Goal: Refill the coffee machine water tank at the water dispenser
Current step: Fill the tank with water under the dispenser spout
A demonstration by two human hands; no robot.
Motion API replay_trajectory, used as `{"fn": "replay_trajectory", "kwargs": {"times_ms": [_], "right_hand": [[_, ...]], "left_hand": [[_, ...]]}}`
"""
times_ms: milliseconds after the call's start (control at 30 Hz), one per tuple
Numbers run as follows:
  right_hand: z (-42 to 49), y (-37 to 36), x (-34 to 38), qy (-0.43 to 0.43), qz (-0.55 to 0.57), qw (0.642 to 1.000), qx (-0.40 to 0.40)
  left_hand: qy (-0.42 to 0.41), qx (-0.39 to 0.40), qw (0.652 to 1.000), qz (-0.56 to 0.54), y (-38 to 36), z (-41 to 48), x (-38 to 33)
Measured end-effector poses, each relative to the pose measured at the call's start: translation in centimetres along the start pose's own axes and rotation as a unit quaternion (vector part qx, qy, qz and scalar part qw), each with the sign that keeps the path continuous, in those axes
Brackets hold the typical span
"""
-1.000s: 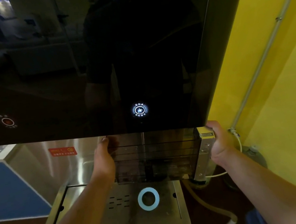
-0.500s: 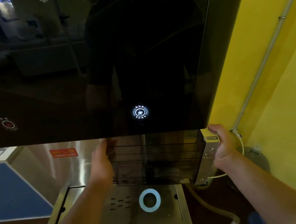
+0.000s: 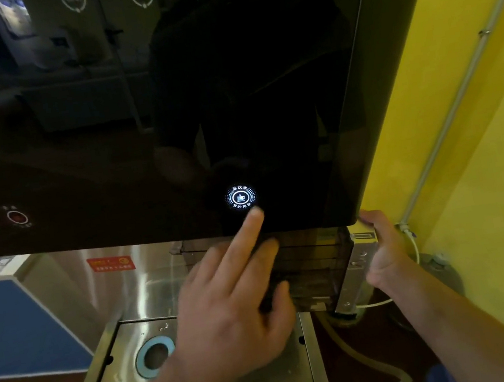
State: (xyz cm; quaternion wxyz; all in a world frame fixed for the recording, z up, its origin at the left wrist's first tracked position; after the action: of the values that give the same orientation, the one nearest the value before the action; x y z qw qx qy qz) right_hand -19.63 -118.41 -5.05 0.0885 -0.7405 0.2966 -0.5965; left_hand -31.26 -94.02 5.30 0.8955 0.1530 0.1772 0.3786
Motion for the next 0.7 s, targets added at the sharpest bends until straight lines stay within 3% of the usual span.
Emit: {"fn": "replay_trajectory", "kwargs": {"times_ms": [233, 700], "right_hand": [[-0.4, 0.0, 0.5, 0.001, 0.000, 1.000, -0.003], [-0.2, -0.3, 0.4, 0.008, 0.016, 0.999, 0.035]], "left_hand": [[0.042, 0.064, 0.994, 0.083, -1.1, 2.2, -0.3], [0.047, 0.102, 0.988, 0.104, -2.1, 0.8, 0.8]]}}
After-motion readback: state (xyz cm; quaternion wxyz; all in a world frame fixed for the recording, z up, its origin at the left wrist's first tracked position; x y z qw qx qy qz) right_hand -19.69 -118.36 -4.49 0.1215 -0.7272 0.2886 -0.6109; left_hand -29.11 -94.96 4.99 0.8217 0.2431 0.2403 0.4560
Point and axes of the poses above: each hand's wrist, its own z-axis towards the middle knuckle, its own y-axis out of the back of the hand, x = y × z, the point moved 4 cm from there along z, towards the middle knuckle, and after that the axes turned 12 degrees about -x, right-handed, at the moved point
